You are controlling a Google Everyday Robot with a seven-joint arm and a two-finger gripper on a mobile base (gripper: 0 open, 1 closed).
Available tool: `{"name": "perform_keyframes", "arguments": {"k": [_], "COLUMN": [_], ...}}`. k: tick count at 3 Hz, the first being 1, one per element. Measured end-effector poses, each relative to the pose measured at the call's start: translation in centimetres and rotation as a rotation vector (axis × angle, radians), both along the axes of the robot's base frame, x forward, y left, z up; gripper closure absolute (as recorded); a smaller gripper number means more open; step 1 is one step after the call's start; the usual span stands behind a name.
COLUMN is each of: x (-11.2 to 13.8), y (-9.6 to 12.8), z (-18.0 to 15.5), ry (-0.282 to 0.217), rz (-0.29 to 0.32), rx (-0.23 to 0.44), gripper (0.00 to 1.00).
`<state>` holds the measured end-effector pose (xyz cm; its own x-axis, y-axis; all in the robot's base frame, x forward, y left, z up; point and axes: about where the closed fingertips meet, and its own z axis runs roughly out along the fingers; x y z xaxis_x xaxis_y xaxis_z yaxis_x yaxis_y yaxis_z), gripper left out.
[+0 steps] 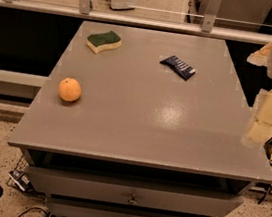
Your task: Pick rxbar blueberry
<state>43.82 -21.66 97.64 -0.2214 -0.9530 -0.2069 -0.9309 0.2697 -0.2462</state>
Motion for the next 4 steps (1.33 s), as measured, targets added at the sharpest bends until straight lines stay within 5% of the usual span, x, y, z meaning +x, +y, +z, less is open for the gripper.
{"name": "perform_keyframes", "arguments": {"k": [2, 3, 4], "x": [0.4, 2.4, 7.0], "y": [-0.1, -1.6, -2.6], "z": [0.1, -1.0, -1.2], "ry": [-0.018, -0.073, -0.178], "rz": [-0.012, -0.075, -0.117], "rx": [0.007, 0.093, 0.227], "gripper": [0.00, 0.00, 0.00]}}
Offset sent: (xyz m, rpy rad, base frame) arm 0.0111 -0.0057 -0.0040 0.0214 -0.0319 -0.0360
